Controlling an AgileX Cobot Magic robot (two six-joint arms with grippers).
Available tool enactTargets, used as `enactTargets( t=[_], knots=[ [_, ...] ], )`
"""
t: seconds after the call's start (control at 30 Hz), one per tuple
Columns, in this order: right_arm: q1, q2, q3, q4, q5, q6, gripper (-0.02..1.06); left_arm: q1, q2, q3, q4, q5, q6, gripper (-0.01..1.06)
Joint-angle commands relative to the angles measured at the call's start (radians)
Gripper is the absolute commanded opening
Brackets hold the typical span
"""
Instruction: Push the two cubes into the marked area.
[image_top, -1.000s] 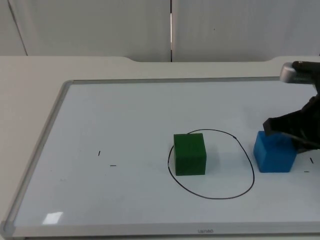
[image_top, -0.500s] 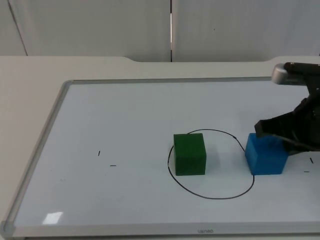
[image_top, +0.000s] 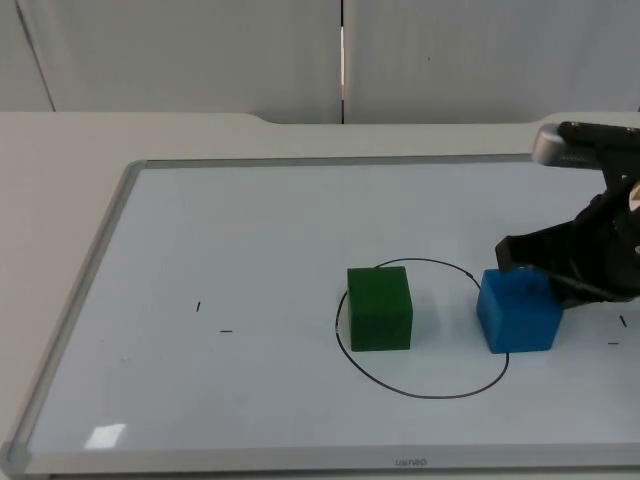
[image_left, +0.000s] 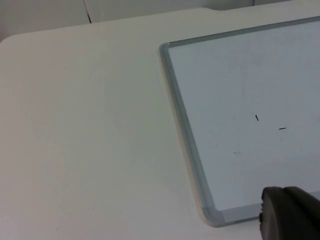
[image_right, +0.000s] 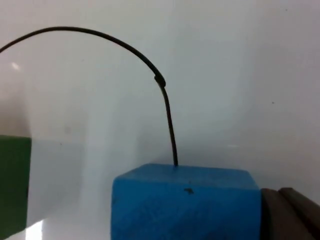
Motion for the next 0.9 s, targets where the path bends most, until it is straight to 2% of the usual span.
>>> enactTargets(
  t=[0.0, 0.2, 0.4, 0.7, 0.87],
  knots=[
    [0.007, -0.003, -0.004, 0.000, -0.008, 0.009, 0.00, -0.007, -0.005, 0.004, -0.004, -0.010, -0.001, 0.00],
    [0.023, -0.003, -0.004, 0.023, -0.007, 0.009, 0.00, -0.007, -0.005, 0.004, -0.004, -0.010, -0.001, 0.00],
    [0.066, -0.003, -0.004, 0.025, -0.057, 0.026, 0.00, -0.007, -0.005, 0.004, -0.004, -0.010, -0.001, 0.00],
    [0.066, -0.003, -0.004, 0.015, 0.021, 0.044, 0.00, -0.007, -0.005, 0.004, -0.004, -0.010, -0.001, 0.00],
    [0.077, -0.003, -0.004, 0.021, 0.028, 0.044, 0.00, -0.007, -0.005, 0.004, -0.004, -0.010, -0.001, 0.00]
  ],
)
